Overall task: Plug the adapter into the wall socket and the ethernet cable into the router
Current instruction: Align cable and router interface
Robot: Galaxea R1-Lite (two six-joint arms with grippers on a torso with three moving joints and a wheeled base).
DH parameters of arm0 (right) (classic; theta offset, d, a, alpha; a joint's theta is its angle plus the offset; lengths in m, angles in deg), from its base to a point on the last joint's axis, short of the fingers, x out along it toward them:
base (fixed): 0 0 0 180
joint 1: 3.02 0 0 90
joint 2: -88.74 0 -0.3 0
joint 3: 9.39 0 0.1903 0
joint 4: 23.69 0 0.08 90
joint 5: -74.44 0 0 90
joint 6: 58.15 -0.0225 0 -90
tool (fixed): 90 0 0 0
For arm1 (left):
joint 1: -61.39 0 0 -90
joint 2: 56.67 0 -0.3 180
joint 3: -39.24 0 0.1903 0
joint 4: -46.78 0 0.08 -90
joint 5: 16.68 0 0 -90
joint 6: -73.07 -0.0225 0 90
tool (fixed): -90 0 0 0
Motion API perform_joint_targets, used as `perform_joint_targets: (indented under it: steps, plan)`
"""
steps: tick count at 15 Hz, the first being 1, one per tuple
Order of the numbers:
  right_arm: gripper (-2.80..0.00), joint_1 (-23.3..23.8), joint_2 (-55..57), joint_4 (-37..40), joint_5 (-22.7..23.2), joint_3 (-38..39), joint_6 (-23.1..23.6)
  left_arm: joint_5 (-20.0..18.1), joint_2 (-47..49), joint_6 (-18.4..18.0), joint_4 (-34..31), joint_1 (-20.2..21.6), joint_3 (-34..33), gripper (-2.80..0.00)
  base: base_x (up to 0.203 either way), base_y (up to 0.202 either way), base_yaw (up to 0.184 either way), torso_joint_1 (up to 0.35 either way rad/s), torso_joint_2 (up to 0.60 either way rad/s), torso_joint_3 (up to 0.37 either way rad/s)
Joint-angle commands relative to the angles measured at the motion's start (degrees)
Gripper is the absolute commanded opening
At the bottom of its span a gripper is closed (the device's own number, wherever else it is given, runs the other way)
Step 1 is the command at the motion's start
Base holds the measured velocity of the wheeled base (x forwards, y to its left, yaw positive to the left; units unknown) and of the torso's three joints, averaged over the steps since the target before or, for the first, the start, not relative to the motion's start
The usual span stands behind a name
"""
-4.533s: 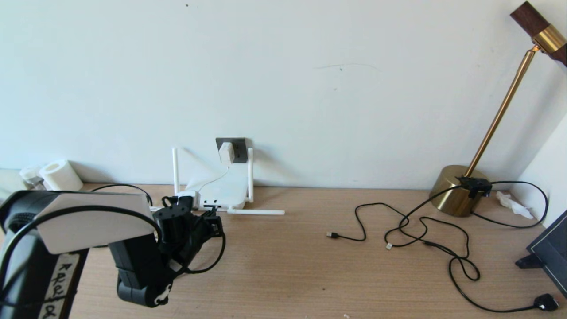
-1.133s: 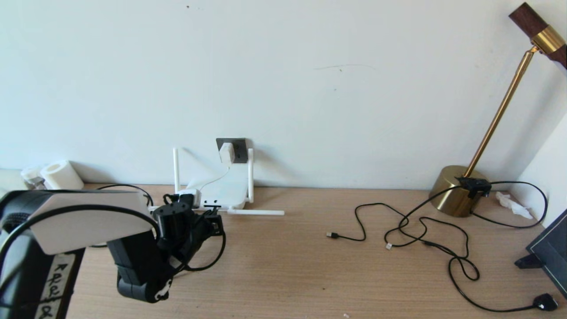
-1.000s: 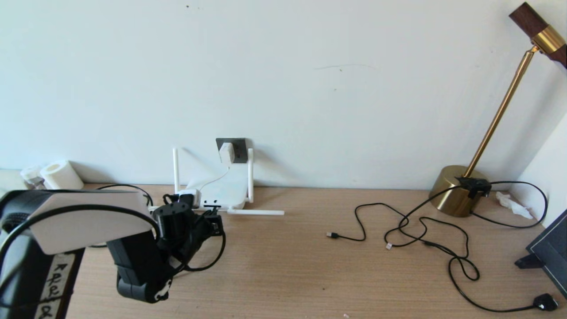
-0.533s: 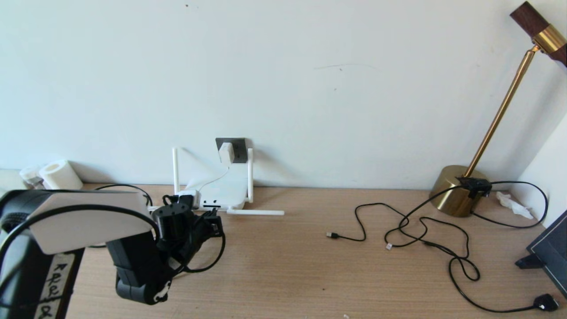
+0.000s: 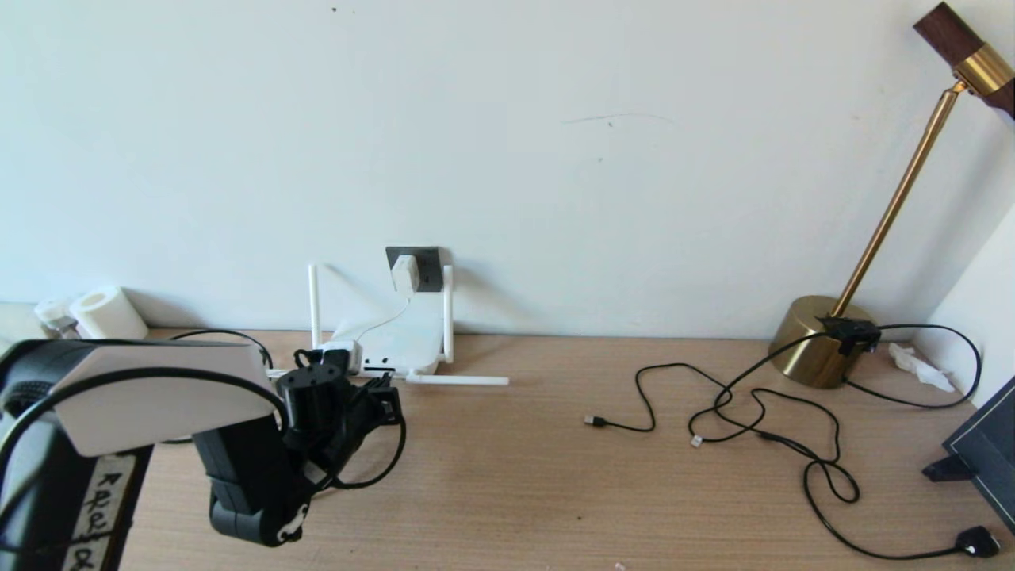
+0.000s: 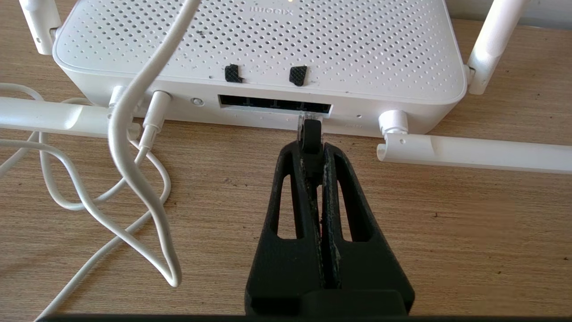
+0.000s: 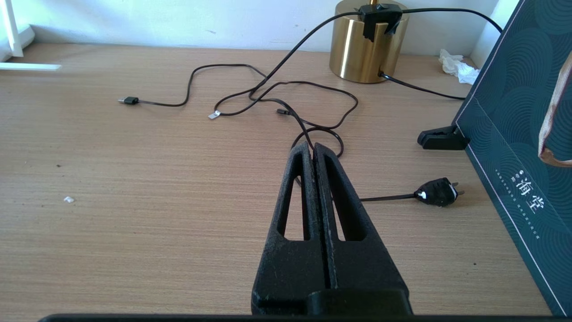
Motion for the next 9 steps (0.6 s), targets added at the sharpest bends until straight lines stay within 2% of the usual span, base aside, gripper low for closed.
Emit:
perform_joint_targets:
  steps: [1,9]
  plan:
    - [-2.8,0.0,0.0,0.0,0.0,0.0,0.0,0.1,-0.2,0.0,0.6,-0.1,-0.3,-2.8,0.0,0.0,0.0,0.0,0.0,0.0]
    - [-2.8,0.0,0.0,0.0,0.0,0.0,0.0,1.1,-0.8,0.0,0.6,-1.5,-0.3,-2.8,0.0,0.0,0.0,0.0,0.0,0.0]
